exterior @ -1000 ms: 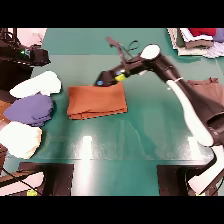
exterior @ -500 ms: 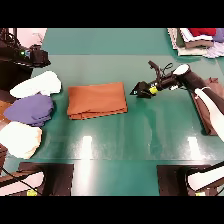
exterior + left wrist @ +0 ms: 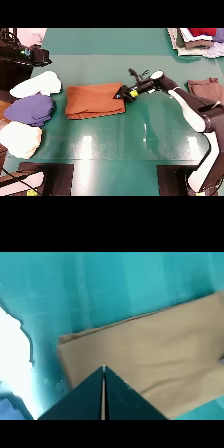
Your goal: Fold the shirts.
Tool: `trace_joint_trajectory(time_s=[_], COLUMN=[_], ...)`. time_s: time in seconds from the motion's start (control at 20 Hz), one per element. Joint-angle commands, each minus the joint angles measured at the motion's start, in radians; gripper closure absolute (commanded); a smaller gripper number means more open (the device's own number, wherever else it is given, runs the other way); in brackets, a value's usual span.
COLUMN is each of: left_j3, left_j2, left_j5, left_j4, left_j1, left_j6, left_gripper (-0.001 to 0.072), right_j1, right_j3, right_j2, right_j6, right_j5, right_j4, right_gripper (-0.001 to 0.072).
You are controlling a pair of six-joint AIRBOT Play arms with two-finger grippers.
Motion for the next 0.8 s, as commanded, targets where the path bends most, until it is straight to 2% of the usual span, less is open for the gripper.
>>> trace_joint_trajectory(time_s=[0.0, 0.05, 0.25, 0.35, 0.5, 0.6, 0.75], left_j3=[0.0, 0.0, 0.0, 0.0, 0.0, 0.0, 0.0], left_j2=[-0.001, -0.001, -0.001, -0.001, -0.001, -0.001, -0.001], left_j5=[-0.002, -0.003, -0.016, -0.013, 0.01, 0.039, 0.095], left_j4=[-0.013, -0.015, -0.016, -0.015, -0.016, -0.016, -0.016], left_j1=[-0.001, -0.001, -0.047, -0.101, -0.185, -0.229, -0.282], left_j6=[0.0, 0.0, 0.0, 0.0, 0.008, 0.008, 0.008], left_gripper=[0.0678, 0.0679, 0.0679, 0.068, 0.0679, 0.0679, 0.0679], right_j1=[0.061, 0.061, 0.003, -0.079, -0.254, -0.404, -0.619], right_j3=[0.076, 0.092, 0.139, 0.138, 0.139, 0.139, 0.139], right_j2=[-0.042, -0.042, 0.004, 0.085, 0.221, 0.3, 0.367], right_j6=[-0.016, -0.041, -0.047, -0.006, 0.014, 0.065, 0.084], right_j5=[-0.033, -0.034, 0.013, 0.031, 0.071, 0.093, 0.089], right_j4=[0.04, 0.041, 0.033, -0.058, -0.24, -0.342, -0.379], right_gripper=[0.0518, 0.0687, 0.0698, 0.0698, 0.0698, 0.0698, 0.0698])
